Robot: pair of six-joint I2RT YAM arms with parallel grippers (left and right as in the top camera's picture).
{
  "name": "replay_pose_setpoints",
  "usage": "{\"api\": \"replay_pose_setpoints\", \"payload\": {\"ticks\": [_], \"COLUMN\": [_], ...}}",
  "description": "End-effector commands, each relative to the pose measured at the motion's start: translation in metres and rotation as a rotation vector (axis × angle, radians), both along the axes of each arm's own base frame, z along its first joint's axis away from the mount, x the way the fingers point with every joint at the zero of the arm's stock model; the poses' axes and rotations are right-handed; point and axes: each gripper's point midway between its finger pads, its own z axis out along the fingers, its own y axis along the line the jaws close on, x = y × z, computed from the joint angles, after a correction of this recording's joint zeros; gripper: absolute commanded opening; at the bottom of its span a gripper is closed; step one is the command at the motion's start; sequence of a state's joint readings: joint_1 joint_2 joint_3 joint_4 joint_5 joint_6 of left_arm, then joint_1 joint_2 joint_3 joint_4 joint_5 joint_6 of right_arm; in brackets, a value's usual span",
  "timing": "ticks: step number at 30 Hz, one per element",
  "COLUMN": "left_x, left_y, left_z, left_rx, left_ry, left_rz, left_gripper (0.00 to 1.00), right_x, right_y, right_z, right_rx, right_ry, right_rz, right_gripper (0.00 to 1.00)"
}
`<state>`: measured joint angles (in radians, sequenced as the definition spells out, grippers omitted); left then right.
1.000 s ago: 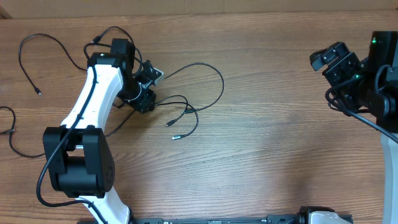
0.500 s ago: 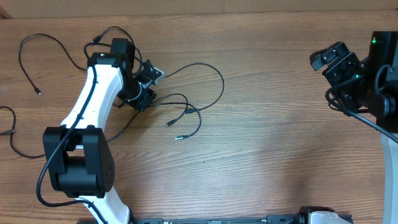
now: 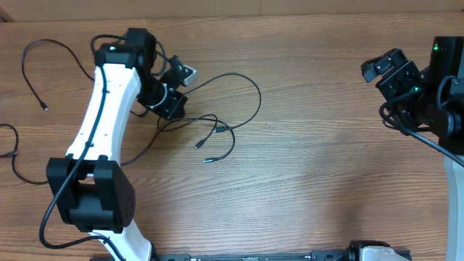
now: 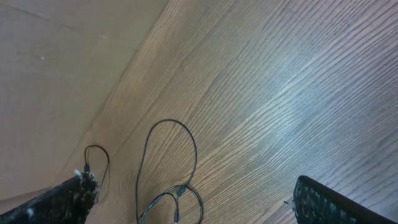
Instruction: Untangle cables
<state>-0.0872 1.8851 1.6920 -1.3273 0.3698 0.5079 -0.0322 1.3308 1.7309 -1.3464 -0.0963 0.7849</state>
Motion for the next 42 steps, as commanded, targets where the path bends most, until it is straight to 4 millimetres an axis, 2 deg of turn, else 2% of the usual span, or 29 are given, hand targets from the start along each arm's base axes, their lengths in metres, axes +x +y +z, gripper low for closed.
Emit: {"api": "replay_pose_setpoints", "payload": {"ticks": [1, 3, 4, 6, 8, 14, 20, 24, 27, 29, 34, 37, 40, 42], "left_x": [-0.019, -0.027, -0.030, -0.026, -0.015, 0.031, 0.068, 0.070, 0.059, 0.048, 0.035, 0.039, 0.049, 0.052], "left_y": [-0.024, -0.027, -0.026, -0.018, -0.013, 0.010, 0.022, 0.015, 0.012, 0.008, 0.009, 0.019, 0.041, 0.046], "left_z": [-0.008, -0.021, -0.035, -0.053, -0.062, -0.063, -0.051, -0.051, -0.059, -0.067, -0.089, -0.105, -0.113, -0.113], "left_rx": [-0.038, -0.016, 0.018, 0.074, 0.097, 0.152, 0.020, -0.065, -0.039, -0.013, 0.060, 0.151, 0.276, 0.307], "left_ry": [0.076, 0.098, 0.104, 0.097, 0.065, -0.086, -0.139, -0.112, -0.071, -0.038, 0.009, -0.013, -0.076, -0.104], "left_rz": [0.009, -0.010, -0.014, 0.050, 0.113, 0.282, 0.536, 0.555, 0.515, 0.451, 0.374, 0.340, 0.306, 0.268], "left_gripper": [0.04, 0.04, 0.04, 0.04, 0.04, 0.04, 0.04, 0.04, 0.07, 0.14, 0.67, 0.79, 0.81, 0.81], "right_x": [0.000, 0.000, 0.000, 0.000, 0.000, 0.000, 0.000, 0.000, 0.000, 0.000, 0.000, 0.000, 0.000, 0.000], "right_y": [-0.003, -0.003, -0.003, -0.003, -0.003, -0.003, -0.003, -0.003, -0.003, -0.003, -0.003, -0.003, -0.003, -0.003], "right_z": [0.003, 0.003, 0.003, 0.003, 0.003, 0.003, 0.003, 0.003, 0.003, 0.003, 0.003, 0.003, 0.003, 0.003], "right_rx": [-0.011, -0.011, -0.011, -0.011, -0.011, -0.011, -0.011, -0.011, -0.011, -0.011, -0.011, -0.011, -0.011, -0.011], "right_ry": [-0.013, -0.013, -0.013, -0.013, -0.013, -0.013, -0.013, -0.013, -0.013, -0.013, -0.013, -0.013, -0.013, -0.013], "right_rz": [-0.005, -0.005, -0.005, -0.005, -0.005, -0.005, -0.005, -0.005, -0.005, -0.005, -0.005, -0.005, -0.005, -0.005], "right_gripper": [1.00, 1.00, 1.00, 1.00, 1.00, 1.00, 1.00, 1.00, 1.00, 1.00, 1.00, 1.00, 1.00, 1.00]}}
